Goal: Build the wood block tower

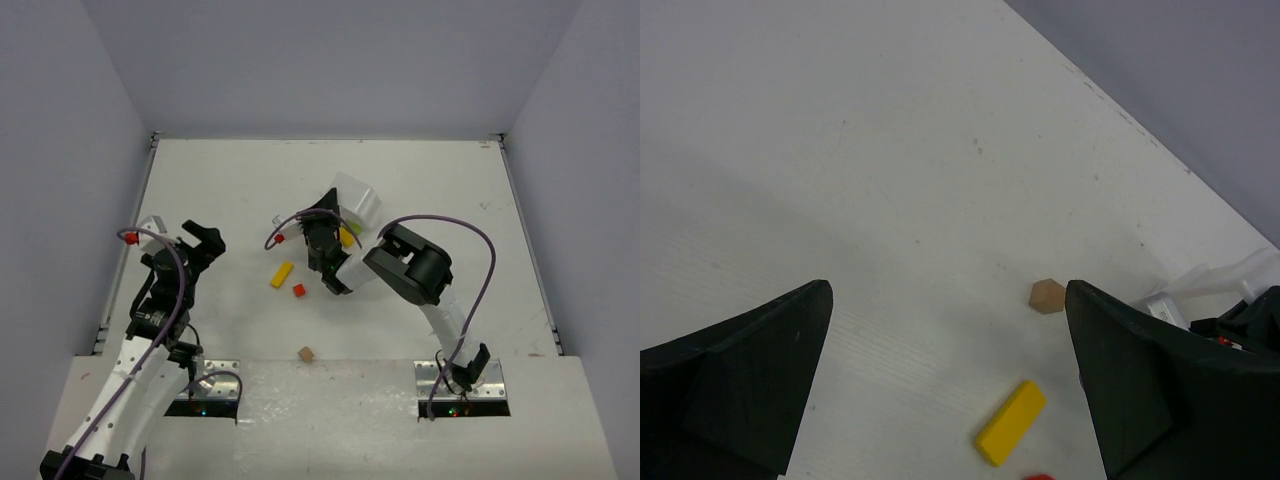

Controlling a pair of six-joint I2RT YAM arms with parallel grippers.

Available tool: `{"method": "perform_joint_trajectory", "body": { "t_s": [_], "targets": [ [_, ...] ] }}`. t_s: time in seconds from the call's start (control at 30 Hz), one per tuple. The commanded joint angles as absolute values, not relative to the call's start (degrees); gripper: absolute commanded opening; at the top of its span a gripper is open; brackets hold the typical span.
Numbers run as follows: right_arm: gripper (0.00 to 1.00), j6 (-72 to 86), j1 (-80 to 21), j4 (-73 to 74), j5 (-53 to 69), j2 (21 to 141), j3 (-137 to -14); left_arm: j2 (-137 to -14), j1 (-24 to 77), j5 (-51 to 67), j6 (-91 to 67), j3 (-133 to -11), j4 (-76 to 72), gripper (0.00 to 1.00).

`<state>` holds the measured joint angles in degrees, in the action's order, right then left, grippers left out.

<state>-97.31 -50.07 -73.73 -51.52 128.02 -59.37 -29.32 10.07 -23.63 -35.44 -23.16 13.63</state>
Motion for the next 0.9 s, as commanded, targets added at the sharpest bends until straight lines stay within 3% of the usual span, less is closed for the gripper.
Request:
{"method": "perform_joint_trajectory", "body": {
  "t_s": [0.0, 0.33, 0.57, 0.87],
  "targets": [
    [0.00, -94.6, -50.3, -94.2, -57.9, 126.7, -58.9, -30.4, 9.5, -23.6, -35.7, -25.4, 13.1, 1.00],
    [0.00, -87.5, -46.8, -92.6, -63.7, 118.7, -60.4, -42.5, 9.5, -19.8, -35.4, -28.2, 13.2, 1.00],
    [0.00, -63.8, -38.2, -71.3, -67.4, 107.1, -56.4, -45.0, 9.5, -18.1, -34.2, -29.0, 11.9, 1.00],
    [0.00, -51.8, -27.2, -56.1, -66.4, 108.0, -65.5, -48.4, 9.5, -14.0, -32.8, -31.2, 7.8, 1.00]
  ]
}}
